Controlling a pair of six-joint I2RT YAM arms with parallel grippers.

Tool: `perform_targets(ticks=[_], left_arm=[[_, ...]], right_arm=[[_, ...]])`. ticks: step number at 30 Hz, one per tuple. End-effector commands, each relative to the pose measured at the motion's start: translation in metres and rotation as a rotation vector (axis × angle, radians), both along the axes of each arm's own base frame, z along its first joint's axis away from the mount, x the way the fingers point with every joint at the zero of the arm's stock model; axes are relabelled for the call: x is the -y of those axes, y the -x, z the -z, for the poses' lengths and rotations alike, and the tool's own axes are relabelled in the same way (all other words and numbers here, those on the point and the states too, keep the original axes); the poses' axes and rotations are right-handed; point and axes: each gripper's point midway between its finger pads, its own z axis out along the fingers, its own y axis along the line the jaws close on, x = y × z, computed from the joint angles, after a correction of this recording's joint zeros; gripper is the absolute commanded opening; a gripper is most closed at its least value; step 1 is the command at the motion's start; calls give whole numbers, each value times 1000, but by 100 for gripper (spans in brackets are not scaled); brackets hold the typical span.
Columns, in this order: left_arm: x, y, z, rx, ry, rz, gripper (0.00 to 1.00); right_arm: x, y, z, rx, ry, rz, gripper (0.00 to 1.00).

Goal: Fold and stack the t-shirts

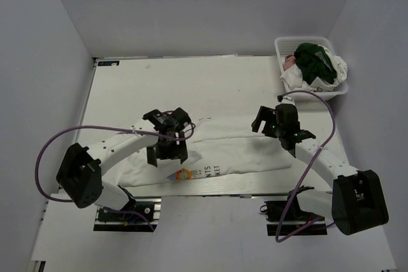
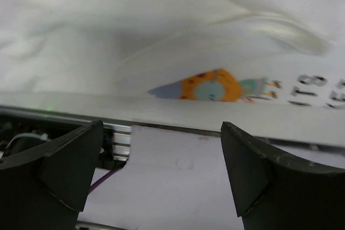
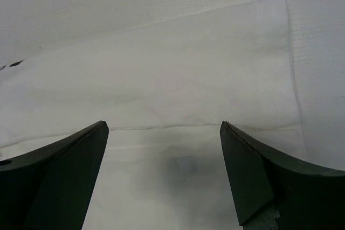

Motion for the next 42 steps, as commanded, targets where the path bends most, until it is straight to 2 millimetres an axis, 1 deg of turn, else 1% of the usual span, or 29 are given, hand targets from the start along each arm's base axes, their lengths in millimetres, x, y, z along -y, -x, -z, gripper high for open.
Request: perform_targets(ticks=[1,2,3,4,5,6,7,8,9,11,12,13,15,16,17,18,20,22,25,28,31,32,35,37,38,39,40,41,42], left_arm=[[-44,5,1,61,-138,-207,100],[-53,3,0,82,-152,-247,100],[-62,-8,-9,158,-150,-294,100],[-64,-17,-13,201,-137,-315,100],[-61,-37,-19,288,-96,-345,100],[-63,-52,-23,335,-74,-369,100],[-65,-62,-23,365,-66,-368,100],[-65,-73,-23,387,-53,-380,100],[-66,-85,-20,404,-45,-396,100],[-82,-98,-10,380,-92,-422,100],[-87,-105,4,351,-121,-431,100],[-101,-111,11,336,-143,-471,100],[-99,-119,28,273,-102,-478,100],[-102,-133,36,299,-65,-509,100],[-99,-140,40,295,-24,-504,100],[-99,-147,44,296,-5,-507,100],[-102,-163,56,292,15,-503,100],[-102,-178,59,300,36,-500,100],[-110,-191,73,263,34,-503,100],[-117,-199,84,231,39,-507,100],[-125,-202,84,228,39,-511,100],[-128,-209,81,247,45,-522,100],[-132,-213,78,258,43,-512,100],[-139,-221,75,272,45,-530,100],[-138,-225,72,282,49,-530,100],[-141,-224,75,269,54,-538,100],[-141,-230,72,287,57,-528,100],[-138,-232,72,284,71,-525,100],[-136,-232,72,281,79,-522,100]], right_arm=[[-19,-5,-15,65,-15,-106,90],[-40,-4,-26,81,-32,-221,90],[-56,2,-19,49,-23,-292,90],[-76,2,-30,66,-49,-368,90],[-102,8,-42,96,-60,-472,90],[-127,17,-34,87,-52,-558,90],[-148,21,-46,124,-86,-641,90],[-171,37,-46,122,-98,-726,90],[-182,39,-37,99,-100,-759,90],[-209,52,-47,126,-125,-866,90],[-220,61,-35,110,-96,-925,90],[-228,63,-38,122,-92,-960,90],[-255,85,-31,130,-76,-1102,90],[-265,96,-29,142,-74,-1167,90],[-276,99,-36,169,-89,-1209,90],[-290,116,-26,149,-102,-1290,90],[-308,114,-29,185,-93,-1335,90],[-318,119,-16,185,-55,-1383,90],[-337,111,-6,199,0,-1404,90],[-344,103,13,167,23,-1396,90],[-342,110,31,88,34,-1412,90],[-333,119,43,49,44,-1423,90],[-324,131,32,48,36,-1439,90],[-301,156,23,-6,31,-1457,90],[-287,171,34,-51,37,-1464,90],[-284,180,15,-18,4,-1468,90],[-271,191,21,-45,1,-1470,90],[-264,201,2,6,-28,-1473,90],[-260,206,-1,-3,-45,-1461,90]])
